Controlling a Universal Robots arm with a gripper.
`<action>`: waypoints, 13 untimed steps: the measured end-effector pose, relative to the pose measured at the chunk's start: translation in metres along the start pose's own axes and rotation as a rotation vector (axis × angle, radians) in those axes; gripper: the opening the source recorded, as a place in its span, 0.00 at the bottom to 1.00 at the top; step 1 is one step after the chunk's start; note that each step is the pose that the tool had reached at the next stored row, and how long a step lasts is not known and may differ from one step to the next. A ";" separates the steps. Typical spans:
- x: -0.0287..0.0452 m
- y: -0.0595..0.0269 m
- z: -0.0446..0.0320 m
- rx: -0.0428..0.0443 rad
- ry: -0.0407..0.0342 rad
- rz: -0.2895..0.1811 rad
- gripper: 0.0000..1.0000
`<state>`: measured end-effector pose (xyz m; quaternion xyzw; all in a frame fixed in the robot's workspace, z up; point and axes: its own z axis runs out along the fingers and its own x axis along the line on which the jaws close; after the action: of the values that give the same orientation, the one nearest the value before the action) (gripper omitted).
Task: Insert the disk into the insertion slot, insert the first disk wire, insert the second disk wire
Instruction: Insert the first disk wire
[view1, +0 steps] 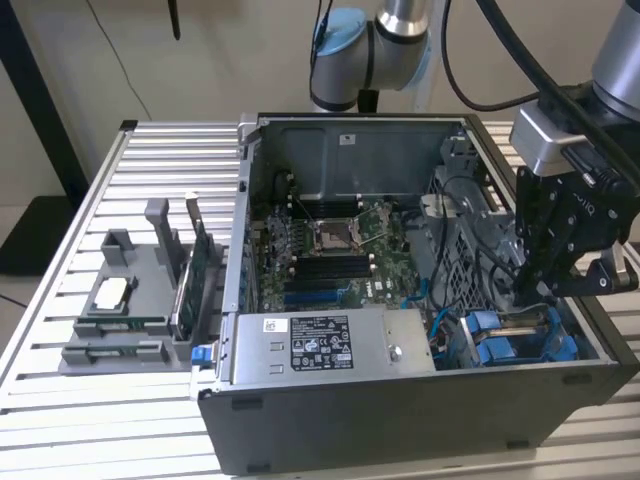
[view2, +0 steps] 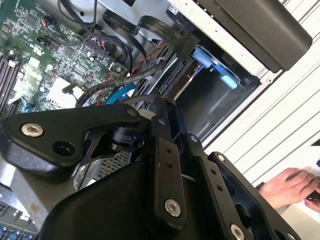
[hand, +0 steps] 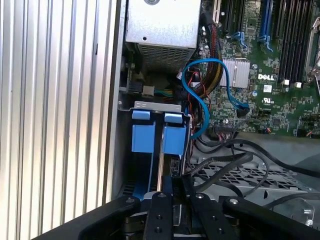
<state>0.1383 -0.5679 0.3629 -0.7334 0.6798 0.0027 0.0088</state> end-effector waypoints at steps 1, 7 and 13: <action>0.0000 0.0000 0.0000 0.0000 0.0001 0.000 0.19; 0.0004 -0.0006 0.0006 -0.0002 -0.0002 0.000 0.19; 0.0034 -0.0075 0.0038 -0.0121 -0.0067 0.000 0.19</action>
<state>0.1461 -0.5707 0.3591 -0.7333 0.6798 0.0092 0.0067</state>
